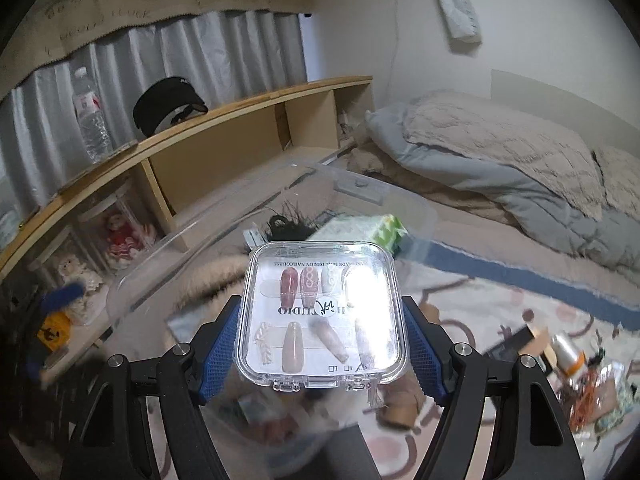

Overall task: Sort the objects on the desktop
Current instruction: 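Lower the sachet and nail-tip box into the bin and open both tools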

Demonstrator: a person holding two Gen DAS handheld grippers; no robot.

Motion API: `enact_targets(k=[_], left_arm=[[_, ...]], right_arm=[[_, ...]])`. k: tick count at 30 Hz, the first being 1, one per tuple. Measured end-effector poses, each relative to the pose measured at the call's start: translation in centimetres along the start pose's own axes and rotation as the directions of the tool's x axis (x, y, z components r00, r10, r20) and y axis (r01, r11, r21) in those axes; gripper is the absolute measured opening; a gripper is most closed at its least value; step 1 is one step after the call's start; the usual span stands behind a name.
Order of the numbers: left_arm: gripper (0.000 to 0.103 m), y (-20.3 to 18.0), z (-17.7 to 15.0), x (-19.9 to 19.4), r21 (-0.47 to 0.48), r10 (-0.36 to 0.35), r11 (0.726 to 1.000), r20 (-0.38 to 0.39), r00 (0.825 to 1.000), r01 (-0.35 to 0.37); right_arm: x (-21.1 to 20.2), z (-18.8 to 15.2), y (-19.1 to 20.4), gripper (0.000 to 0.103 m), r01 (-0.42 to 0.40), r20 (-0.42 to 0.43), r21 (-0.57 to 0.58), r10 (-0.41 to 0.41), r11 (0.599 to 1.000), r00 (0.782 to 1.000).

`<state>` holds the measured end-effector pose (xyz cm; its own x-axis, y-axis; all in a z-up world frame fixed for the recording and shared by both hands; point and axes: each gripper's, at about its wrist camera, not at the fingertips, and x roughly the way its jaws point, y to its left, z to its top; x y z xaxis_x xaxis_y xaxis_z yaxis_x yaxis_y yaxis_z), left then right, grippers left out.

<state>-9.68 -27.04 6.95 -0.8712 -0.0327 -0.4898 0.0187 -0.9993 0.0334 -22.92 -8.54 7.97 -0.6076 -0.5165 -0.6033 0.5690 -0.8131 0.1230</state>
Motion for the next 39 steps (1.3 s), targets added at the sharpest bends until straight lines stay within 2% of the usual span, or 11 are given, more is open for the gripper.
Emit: enact_targets(k=[6, 10, 15, 22, 29, 33, 35, 37, 39], left_arm=[[0.102, 1.7, -3.4, -1.3, -0.034, -0.004, 0.999, -0.018, 1.000, 0.003], [0.102, 2.5, -5.2, -1.3, -0.071, 0.001, 0.997, -0.030, 1.000, -0.003], [0.102, 3.0, -7.1, -1.7, -0.126, 0.011, 0.992, -0.030, 0.999, -0.014], [0.102, 4.0, -8.5, -1.8, -0.217, -0.009, 0.976, -0.040, 0.999, 0.000], [0.102, 4.2, -8.5, -2.1, -0.199, 0.006, 0.980, -0.029, 1.000, -0.012], [0.102, 4.2, -8.7, -2.3, -0.203, -0.001, 0.979, -0.020, 1.000, -0.003], [0.102, 4.2, -8.8, -2.2, -0.207, -0.009, 0.978, -0.023, 1.000, 0.004], [0.102, 4.2, -8.9, -2.2, -0.209, -0.013, 0.978, -0.025, 1.000, 0.008], [0.102, 4.3, -9.0, -2.2, -0.212, -0.014, 0.977, -0.028, 1.000, 0.008]], right_arm=[[3.3, 3.1, 3.2, 0.076, -0.002, -0.035, -0.071, -0.001, 0.997, 0.999], [5.6, 4.2, 4.3, 0.076, -0.007, -0.076, -0.087, 0.000, 0.996, 0.997], [8.1, 4.9, 6.5, 0.076, 0.003, -0.126, -0.181, -0.026, 0.984, 0.992], [10.2, 4.3, 10.9, 0.076, -0.062, -0.179, -0.374, -0.006, 0.925, 0.984], [11.7, 2.2, 13.6, 0.076, -0.111, -0.247, -0.520, -0.025, 0.847, 0.969], [12.5, 1.0, 14.0, 0.076, -0.132, -0.286, -0.556, -0.039, 0.820, 0.957], [12.6, 0.8, 14.1, 0.076, -0.126, -0.275, -0.566, -0.042, 0.815, 0.961], [12.3, 1.1, 13.8, 0.080, -0.124, -0.263, -0.551, -0.031, 0.826, 0.964], [11.6, 1.6, 13.5, 0.094, -0.092, -0.218, -0.540, -0.033, 0.836, 0.975]])
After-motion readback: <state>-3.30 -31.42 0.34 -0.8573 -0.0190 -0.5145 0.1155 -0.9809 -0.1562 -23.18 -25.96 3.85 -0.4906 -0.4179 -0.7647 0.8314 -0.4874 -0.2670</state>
